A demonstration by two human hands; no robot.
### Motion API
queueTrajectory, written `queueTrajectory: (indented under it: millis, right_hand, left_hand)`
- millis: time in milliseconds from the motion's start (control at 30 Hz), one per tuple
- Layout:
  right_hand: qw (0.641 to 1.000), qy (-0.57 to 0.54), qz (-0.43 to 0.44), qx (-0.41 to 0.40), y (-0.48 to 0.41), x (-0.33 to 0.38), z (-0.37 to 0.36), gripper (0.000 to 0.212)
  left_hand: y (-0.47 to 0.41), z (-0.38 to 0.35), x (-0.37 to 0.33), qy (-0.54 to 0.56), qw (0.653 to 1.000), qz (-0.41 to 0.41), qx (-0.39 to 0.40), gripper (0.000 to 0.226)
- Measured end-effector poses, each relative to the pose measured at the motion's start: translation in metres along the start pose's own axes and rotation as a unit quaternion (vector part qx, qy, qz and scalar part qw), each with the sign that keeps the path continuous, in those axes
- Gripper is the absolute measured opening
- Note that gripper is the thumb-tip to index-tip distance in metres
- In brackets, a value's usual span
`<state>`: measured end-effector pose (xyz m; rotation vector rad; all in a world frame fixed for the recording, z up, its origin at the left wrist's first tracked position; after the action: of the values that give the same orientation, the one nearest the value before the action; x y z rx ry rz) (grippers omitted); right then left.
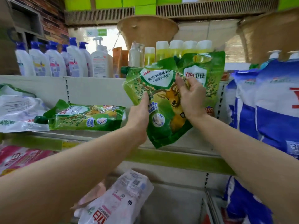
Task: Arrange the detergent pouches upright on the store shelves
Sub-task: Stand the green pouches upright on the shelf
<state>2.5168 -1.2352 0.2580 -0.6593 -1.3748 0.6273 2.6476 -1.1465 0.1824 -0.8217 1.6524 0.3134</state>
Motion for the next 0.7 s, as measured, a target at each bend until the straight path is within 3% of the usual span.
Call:
queueTrajectory:
  millis: [100, 267, 433, 533, 700]
  right_hand:
    - [0.999, -0.026, -0.003, -0.028, 0.0, -0.001, 0.028, 0.034]
    - [0.992, -0.056, -0.108, -0.011, -0.005, -0.04, 0.057, 0.021]
    - [0.961, -0.148, -0.227, -0.058, -0.019, -0.084, 0.084, 0.017]
    - [0.964, -0.134, -0.22, -0.067, -0.024, -0.087, 0.084, 0.011]
    - [0.972, -0.063, -0.197, -0.112, -0.03, -0.089, 0.085, 0.019]
  left_hand:
    - [-0.006, -0.022, -0.005, -0.02, 0.999, -0.047, 0.013, 0.06]
    - [-0.013, -0.057, 0.007, 0.051, 0.996, -0.039, 0.055, 0.022]
    - [-0.023, -0.093, 0.02, 0.071, 0.992, -0.034, 0.097, 0.019]
    - [-0.034, -0.102, 0.026, 0.095, 0.991, -0.041, 0.089, 0.02]
    - [-0.051, -0.114, 0.036, 0.135, 0.987, -0.041, 0.083, 0.018]
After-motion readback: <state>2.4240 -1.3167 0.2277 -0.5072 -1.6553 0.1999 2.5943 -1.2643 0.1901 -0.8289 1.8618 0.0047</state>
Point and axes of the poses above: each hand's wrist, its own y-axis away from the middle knuckle, its own z-axis out of the back of the hand, x = y × z, the point moved 7 cm from there along -y, towards the middle knuckle, and after that the axes turned 10 degrees about -z, right-handed, at the moved point
